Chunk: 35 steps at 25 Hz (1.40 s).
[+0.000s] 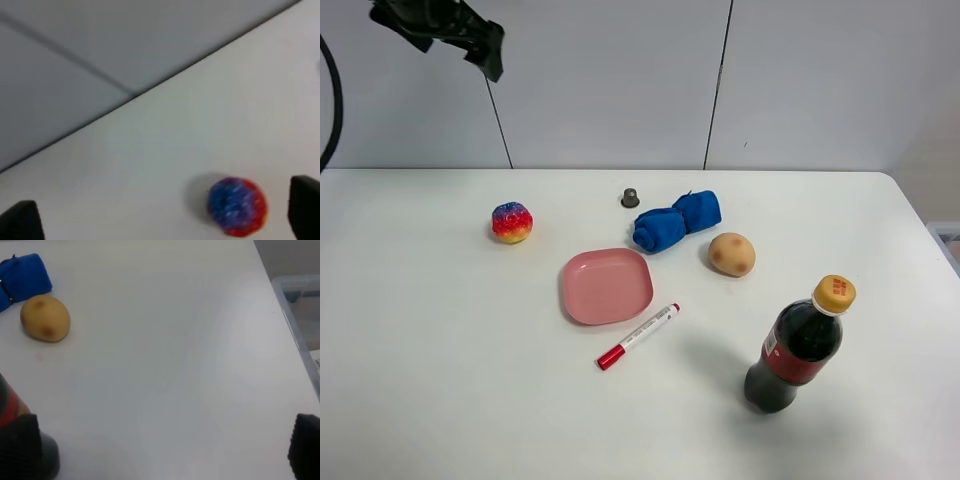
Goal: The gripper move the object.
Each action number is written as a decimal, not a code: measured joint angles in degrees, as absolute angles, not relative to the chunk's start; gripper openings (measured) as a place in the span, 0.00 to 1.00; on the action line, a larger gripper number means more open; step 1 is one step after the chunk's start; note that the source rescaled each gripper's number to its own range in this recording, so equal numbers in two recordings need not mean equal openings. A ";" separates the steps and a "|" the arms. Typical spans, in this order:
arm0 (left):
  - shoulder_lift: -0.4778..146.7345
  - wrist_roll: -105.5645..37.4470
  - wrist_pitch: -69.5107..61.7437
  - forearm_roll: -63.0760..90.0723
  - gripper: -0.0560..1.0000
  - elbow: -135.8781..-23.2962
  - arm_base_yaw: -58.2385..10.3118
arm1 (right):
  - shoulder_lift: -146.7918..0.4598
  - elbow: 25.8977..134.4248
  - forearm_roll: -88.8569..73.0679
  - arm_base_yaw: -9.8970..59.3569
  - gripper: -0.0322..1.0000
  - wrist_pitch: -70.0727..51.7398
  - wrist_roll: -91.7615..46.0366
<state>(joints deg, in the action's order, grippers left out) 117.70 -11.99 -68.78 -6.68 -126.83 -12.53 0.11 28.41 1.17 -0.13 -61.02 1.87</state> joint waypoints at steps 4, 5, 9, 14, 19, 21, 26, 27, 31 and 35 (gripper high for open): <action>114.80 -11.94 -69.23 -6.63 1.00 -126.58 -6.72 | 0.11 28.41 1.17 -0.13 1.00 -61.02 1.87; 113.89 -11.73 -69.23 -6.63 1.00 -125.67 -5.71 | 0.11 28.41 1.17 -0.13 1.00 -61.02 1.87; 107.38 -11.50 -68.92 -6.48 1.00 -116.84 -1.93 | 0.11 28.41 1.17 -0.13 1.00 -61.02 1.87; 95.66 -11.39 -61.36 -6.40 1.00 -97.85 2.04 | 0.11 28.41 1.17 -0.13 1.00 -61.02 1.87; 80.47 -11.32 -53.12 -4.74 1.00 -78.93 8.10 | 0.11 28.41 1.17 -0.13 1.00 -61.02 1.87; 73.50 -11.32 -52.08 -4.31 1.00 -72.83 10.65 | 0.11 28.41 1.17 -0.13 1.00 -61.02 1.87; 55.88 -10.49 -49.69 -3.36 1.00 -58.36 14.67 | 0.11 28.41 1.17 -0.13 1.00 -61.02 1.87; 51.98 -10.48 -49.07 -3.12 1.00 -55.85 14.72 | 0.11 28.41 1.17 -0.13 1.00 -61.02 1.87; 38.39 -10.48 -46.82 -1.42 1.00 -47.90 13.84 | 0.11 28.41 1.17 -0.13 1.00 -61.02 1.87; 31.22 -10.48 -46.06 -0.69 1.00 -41.39 11.14 | 0.11 28.41 1.17 -0.13 1.00 -61.02 1.87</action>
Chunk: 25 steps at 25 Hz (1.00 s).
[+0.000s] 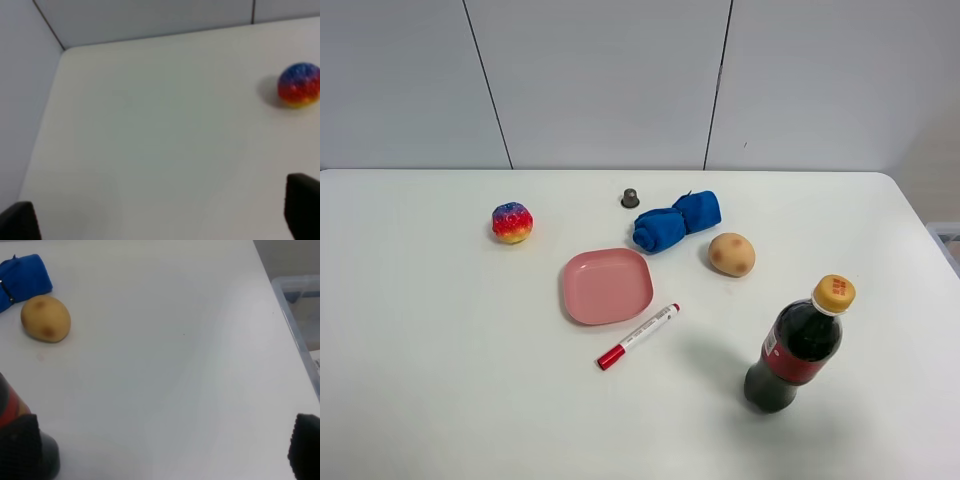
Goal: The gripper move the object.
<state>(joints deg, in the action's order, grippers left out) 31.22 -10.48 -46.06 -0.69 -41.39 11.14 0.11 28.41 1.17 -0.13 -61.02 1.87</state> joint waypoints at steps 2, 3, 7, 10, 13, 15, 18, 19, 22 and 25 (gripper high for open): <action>28.64 -10.48 -45.78 -0.46 1.00 -37.46 9.36 | 0.11 28.41 1.17 -0.13 1.00 -61.02 1.87; 27.46 -10.48 -45.71 0.00 1.00 -36.07 8.89 | 0.11 28.41 1.17 -0.13 1.00 -61.02 1.87; 20.34 -10.48 -48.20 3.28 1.00 -32.35 8.37 | 0.11 28.41 1.17 -0.13 1.00 -61.02 1.87; 14.49 -10.48 -50.45 3.70 1.00 -32.21 8.37 | 0.11 28.41 1.17 -0.13 1.00 -61.02 1.87; 9.62 -10.48 -54.30 3.88 1.00 -32.21 8.37 | 0.11 28.41 1.17 -0.13 1.00 -61.02 1.87; 6.46 -10.21 -56.66 3.88 1.00 -32.21 8.37 | 0.11 28.41 1.17 -0.13 1.00 -61.02 1.87; 3.55 -7.84 -58.34 3.88 1.00 -32.21 8.37 | 0.11 28.41 1.17 -0.13 1.00 -61.02 1.87; 2.97 -6.70 -58.84 3.88 1.00 -32.21 8.37 | 0.11 28.41 1.17 -0.13 1.00 -61.02 1.87; 1.89 -3.86 -60.07 3.42 1.00 -32.21 8.37 | 0.11 28.41 1.17 -0.13 1.00 -61.02 1.87; 1.00 -3.19 -60.43 1.27 1.00 -32.21 8.37 | 0.11 28.41 1.17 -0.13 1.00 -61.02 1.87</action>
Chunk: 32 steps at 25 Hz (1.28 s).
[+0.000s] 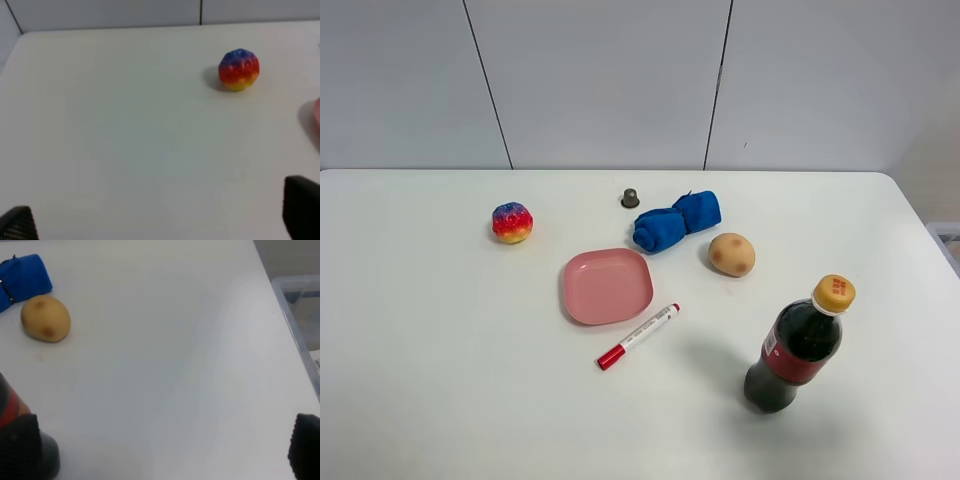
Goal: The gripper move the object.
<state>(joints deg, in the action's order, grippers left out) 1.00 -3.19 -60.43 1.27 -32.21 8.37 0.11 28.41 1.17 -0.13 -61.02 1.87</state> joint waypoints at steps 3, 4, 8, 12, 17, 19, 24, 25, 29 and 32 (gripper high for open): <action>-0.03 -2.58 -60.43 0.00 1.00 -31.91 8.37 | 0.11 28.41 1.17 -0.13 1.00 -61.02 1.87; -0.27 -2.02 -60.28 0.00 1.00 -31.31 8.37 | 0.11 28.41 1.17 -0.13 1.00 -61.02 1.87; -0.38 -0.35 -60.35 0.00 1.00 -29.16 8.29 | 0.11 28.41 1.17 -0.13 1.00 -61.02 1.87; -0.38 0.00 -60.35 0.00 1.00 -29.07 8.25 | 0.11 28.41 1.17 -0.13 1.00 -61.02 1.87; -0.38 0.00 -60.35 0.00 1.00 -29.07 8.25 | 0.11 28.41 1.17 -0.13 1.00 -61.02 1.87; -0.38 0.00 -60.35 0.00 1.00 -29.07 8.25 | 0.11 28.41 1.17 -0.13 1.00 -61.02 1.87; -0.38 0.00 -60.35 0.00 1.00 -29.07 8.25 | 0.11 28.41 1.17 -0.13 1.00 -61.02 1.87; -0.38 0.00 -60.35 0.00 1.00 -29.07 8.25 | 0.11 28.41 1.17 -0.13 1.00 -61.02 1.87; -0.38 0.00 -60.35 0.00 1.00 -29.07 8.03 | 0.11 28.41 1.17 -0.13 1.00 -61.02 1.87; -0.38 0.00 -60.35 0.00 1.00 -29.07 7.98 | 0.11 28.41 1.17 -0.13 1.00 -61.02 1.87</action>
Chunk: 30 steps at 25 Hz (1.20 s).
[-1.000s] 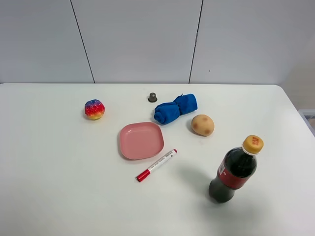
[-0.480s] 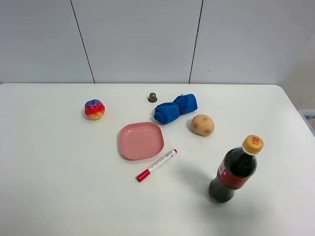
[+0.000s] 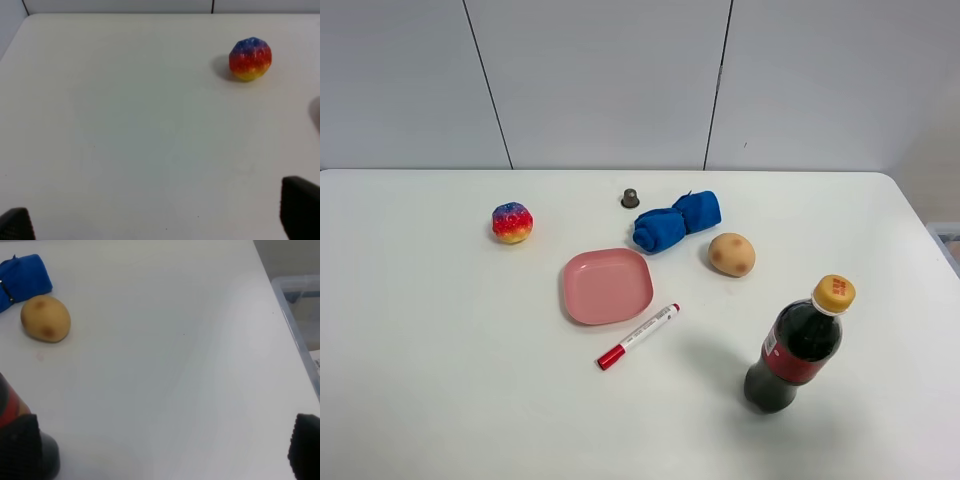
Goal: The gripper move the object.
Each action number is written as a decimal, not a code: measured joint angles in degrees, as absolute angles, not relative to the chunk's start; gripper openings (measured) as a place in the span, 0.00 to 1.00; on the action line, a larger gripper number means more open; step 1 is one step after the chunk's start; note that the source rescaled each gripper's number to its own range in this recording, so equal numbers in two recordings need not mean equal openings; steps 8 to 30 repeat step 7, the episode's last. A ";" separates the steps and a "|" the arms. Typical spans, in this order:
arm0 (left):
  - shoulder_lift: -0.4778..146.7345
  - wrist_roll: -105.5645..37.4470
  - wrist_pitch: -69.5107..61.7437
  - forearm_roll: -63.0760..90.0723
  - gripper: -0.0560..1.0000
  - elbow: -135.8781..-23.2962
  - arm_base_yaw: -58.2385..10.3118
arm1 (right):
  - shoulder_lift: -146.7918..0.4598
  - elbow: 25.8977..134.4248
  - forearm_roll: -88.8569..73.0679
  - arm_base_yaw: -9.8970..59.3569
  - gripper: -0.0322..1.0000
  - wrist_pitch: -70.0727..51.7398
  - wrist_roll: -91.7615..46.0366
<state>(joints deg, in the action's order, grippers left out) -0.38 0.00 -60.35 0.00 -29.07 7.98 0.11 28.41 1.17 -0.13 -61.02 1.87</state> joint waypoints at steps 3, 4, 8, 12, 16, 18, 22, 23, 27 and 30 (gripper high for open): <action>-0.38 0.00 -60.35 0.00 1.00 -29.07 7.98 | 0.11 28.41 1.17 -0.13 1.00 -61.02 1.87; -0.38 0.00 -60.35 0.00 1.00 -29.07 7.98 | 0.11 28.41 1.17 -0.13 1.00 -61.02 1.87; -0.38 0.00 -60.35 0.00 1.00 -29.07 7.98 | 0.11 28.41 1.17 -0.13 1.00 -61.02 1.87; -0.38 0.00 -60.35 0.00 1.00 -29.07 7.98 | 0.11 28.41 1.17 -0.13 1.00 -61.02 1.87; -0.38 0.00 -60.35 0.00 1.00 -29.07 7.98 | 0.11 28.41 1.17 -0.13 1.00 -61.02 1.87; -0.38 0.00 -60.35 0.00 1.00 -29.07 7.98 | 0.11 28.41 1.17 -0.13 1.00 -61.02 1.87; -0.38 0.00 -60.35 0.00 1.00 -29.07 7.98 | 0.11 28.41 1.17 -0.13 1.00 -61.02 1.87; -0.38 0.00 -60.35 0.00 1.00 -29.07 7.98 | 0.11 28.41 1.17 -0.13 1.00 -61.02 1.87; -0.38 0.00 -60.35 0.00 1.00 -29.07 7.98 | 0.11 28.41 1.17 -0.13 1.00 -61.02 1.87; -0.38 0.00 -60.35 0.00 1.00 -29.07 7.98 | 0.11 28.41 1.17 -0.13 1.00 -61.02 1.87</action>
